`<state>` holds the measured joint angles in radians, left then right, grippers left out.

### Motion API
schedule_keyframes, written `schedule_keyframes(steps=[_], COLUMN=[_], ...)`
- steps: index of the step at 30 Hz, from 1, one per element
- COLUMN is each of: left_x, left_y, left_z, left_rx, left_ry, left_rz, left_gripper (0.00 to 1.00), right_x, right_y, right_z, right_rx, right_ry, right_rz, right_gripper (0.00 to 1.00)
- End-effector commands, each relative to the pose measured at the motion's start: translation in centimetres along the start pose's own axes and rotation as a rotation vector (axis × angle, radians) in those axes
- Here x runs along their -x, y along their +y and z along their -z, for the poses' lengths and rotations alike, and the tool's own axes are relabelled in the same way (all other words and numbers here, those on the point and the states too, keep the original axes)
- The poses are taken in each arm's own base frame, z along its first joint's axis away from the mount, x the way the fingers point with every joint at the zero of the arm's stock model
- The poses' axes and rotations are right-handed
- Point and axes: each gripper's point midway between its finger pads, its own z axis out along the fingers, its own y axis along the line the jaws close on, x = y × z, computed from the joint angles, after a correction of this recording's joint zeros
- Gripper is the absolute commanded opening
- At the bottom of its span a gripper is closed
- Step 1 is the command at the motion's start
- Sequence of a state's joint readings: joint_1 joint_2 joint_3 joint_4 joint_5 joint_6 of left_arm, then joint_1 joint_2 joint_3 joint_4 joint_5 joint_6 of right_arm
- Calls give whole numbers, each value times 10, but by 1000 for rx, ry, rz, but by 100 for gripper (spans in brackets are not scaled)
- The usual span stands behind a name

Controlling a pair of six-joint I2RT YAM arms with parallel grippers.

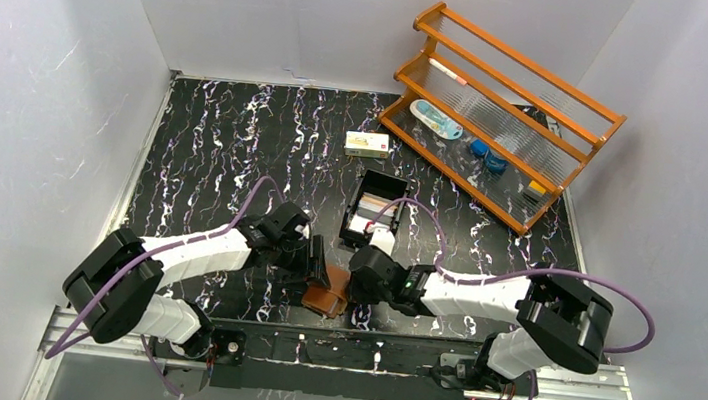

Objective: Put the credit cards into the card holder
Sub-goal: Turn over the card holder at the center of the board.

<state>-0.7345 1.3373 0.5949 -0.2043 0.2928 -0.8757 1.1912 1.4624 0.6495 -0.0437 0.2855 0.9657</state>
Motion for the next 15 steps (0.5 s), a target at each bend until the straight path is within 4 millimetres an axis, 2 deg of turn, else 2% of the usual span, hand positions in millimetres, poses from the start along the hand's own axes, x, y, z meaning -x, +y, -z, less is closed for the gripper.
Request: schedule_keyframes(steps=[1,4,6,10,15], left_x=[-11,-11,-11,-12,-16], left_y=[17,28,30,26,31], left_z=[0,4,6,7,4], left_rx=[79,148,167,163,179], left_ry=[31,33,31,25,34], left_rz=[-6,-37,-41,-48,-35], left_gripper=[53,36,33,31,31], right_x=[-14,-7,1,12,22], right_y=[-13,-3,9,30,17], right_z=[1,9,20,37,33], right_rx=[-22,28,84,201,95], right_ry=[27,1,-20,-58,-103], right_rz=[6,-9,-38,-189,-321], right_gripper=[27,28,35,48,61])
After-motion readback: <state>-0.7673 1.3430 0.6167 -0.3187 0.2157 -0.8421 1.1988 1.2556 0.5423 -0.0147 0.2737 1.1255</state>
